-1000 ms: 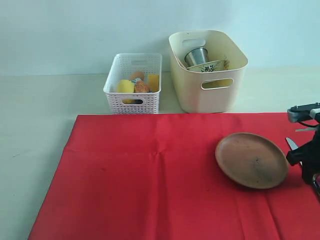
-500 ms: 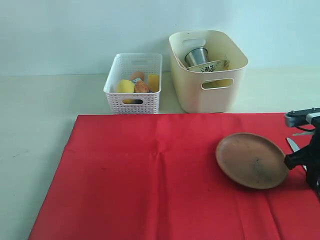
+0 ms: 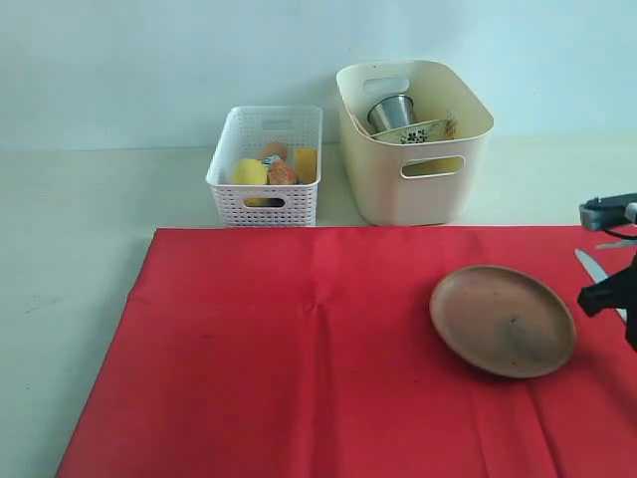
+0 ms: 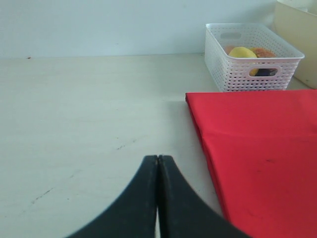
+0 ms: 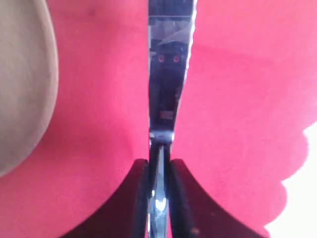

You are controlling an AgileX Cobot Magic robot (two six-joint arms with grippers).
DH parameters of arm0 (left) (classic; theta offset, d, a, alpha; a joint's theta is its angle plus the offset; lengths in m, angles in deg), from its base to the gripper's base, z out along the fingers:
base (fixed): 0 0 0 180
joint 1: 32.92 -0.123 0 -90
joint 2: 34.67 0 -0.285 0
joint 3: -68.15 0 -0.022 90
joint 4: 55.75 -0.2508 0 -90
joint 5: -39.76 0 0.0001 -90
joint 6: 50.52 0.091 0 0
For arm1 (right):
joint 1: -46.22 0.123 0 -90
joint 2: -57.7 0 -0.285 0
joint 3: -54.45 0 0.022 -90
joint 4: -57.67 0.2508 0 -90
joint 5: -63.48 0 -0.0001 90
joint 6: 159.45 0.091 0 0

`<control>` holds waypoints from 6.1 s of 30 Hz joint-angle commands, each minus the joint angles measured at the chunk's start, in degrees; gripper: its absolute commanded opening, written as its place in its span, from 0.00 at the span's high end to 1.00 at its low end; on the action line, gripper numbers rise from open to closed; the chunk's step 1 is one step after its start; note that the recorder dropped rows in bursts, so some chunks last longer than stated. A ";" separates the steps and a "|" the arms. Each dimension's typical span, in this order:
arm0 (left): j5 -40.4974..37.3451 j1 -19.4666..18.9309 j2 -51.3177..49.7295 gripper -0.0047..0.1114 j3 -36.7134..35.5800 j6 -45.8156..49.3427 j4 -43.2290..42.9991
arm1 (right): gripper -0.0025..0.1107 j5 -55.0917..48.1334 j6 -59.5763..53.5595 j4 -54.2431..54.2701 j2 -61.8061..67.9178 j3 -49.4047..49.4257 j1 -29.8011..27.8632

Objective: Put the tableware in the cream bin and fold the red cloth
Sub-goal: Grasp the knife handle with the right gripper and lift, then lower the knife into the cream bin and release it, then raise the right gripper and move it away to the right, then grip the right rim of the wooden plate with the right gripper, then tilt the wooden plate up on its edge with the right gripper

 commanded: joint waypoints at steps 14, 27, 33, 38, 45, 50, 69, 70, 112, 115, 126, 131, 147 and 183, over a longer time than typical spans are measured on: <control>0.21 -0.24 0.24 0.96 -0.17 0.00 0.35 | 0.98 15.56 -37.51 54.01 -16.00 -0.27 4.36; 0.21 -0.24 0.24 0.96 -0.17 0.00 0.35 | 0.98 14.03 -82.20 104.13 -6.40 -11.94 8.62; 0.21 -0.24 0.24 0.96 -0.17 0.00 0.35 | 0.98 19.05 -82.08 99.37 8.09 -27.78 8.62; 0.21 -0.24 0.24 0.96 -0.17 0.00 0.35 | 0.98 22.07 -81.36 91.32 16.20 -34.34 8.62; 0.21 -0.24 0.24 0.96 -0.17 0.00 0.35 | 0.98 21.29 -80.57 86.39 21.71 -36.44 8.62; 0.21 -0.24 0.24 0.96 -0.17 0.00 0.35 | 0.89 21.29 -79.67 81.67 22.28 -36.44 8.62; 0.21 -0.24 0.24 0.96 -0.17 0.00 0.35 | 0.57 7.54 -29.94 44.28 11.43 -36.19 8.62; 0.21 -0.24 0.24 0.96 -0.17 0.00 0.35 | 0.57 6.02 -29.20 43.83 10.98 -36.19 8.62; 0.21 -0.24 0.24 0.96 -0.17 0.00 0.35 | 0.76 11.16 -8.46 19.02 -11.71 4.53 4.50; 0.21 -0.24 0.24 0.96 -0.17 0.00 0.35 | 0.75 10.61 -8.46 20.91 -10.59 5.04 1.49; 0.21 -0.24 0.24 0.96 -0.17 0.00 0.35 | 0.60 8.15 -22.62 35.85 -1.23 5.04 -5.02; 0.21 -0.24 0.24 0.96 -0.17 0.00 0.35 | 0.60 7.20 -24.37 37.35 3.10 3.56 -5.10; 0.21 -0.24 0.24 0.96 -0.17 0.00 0.35 | 0.60 4.08 -34.54 47.81 6.89 2.32 -5.10; 0.21 -0.24 0.24 0.96 -0.17 0.00 0.35 | 0.66 3.66 -39.74 56.37 9.53 2.45 -4.99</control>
